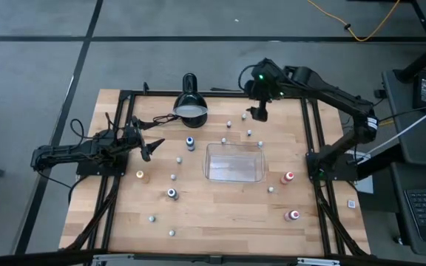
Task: Pick & Place food coloring
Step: Put the small green food coloring bottle into the transparent bin
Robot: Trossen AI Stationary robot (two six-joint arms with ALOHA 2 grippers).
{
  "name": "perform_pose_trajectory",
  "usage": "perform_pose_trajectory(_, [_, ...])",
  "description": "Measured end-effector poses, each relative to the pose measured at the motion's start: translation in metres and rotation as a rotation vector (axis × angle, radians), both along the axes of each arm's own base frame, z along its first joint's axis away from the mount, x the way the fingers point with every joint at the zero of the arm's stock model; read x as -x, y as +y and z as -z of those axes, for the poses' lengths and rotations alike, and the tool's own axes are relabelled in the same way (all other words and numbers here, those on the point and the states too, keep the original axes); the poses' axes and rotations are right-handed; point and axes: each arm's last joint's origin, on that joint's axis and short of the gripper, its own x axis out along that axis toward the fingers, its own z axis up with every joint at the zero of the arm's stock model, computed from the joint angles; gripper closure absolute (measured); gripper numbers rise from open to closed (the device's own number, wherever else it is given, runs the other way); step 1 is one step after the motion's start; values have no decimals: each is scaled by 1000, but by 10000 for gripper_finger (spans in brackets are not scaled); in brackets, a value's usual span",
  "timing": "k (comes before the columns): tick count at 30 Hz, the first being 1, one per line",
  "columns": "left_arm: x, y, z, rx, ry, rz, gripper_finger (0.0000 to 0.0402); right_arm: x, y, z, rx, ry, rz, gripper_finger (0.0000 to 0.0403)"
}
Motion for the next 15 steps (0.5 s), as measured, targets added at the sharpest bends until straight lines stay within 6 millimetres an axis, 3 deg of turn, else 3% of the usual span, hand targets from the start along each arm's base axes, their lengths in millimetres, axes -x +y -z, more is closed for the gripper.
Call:
perform_pose_trajectory(7, [0, 0, 0, 0, 0, 0, 54, -7, -45, 33, -51, 95, 108, 21])
perform_pose_trajectory(15, [0, 0, 0, 0, 0, 0, 54, -14, -79, 70, -117, 173, 198, 21])
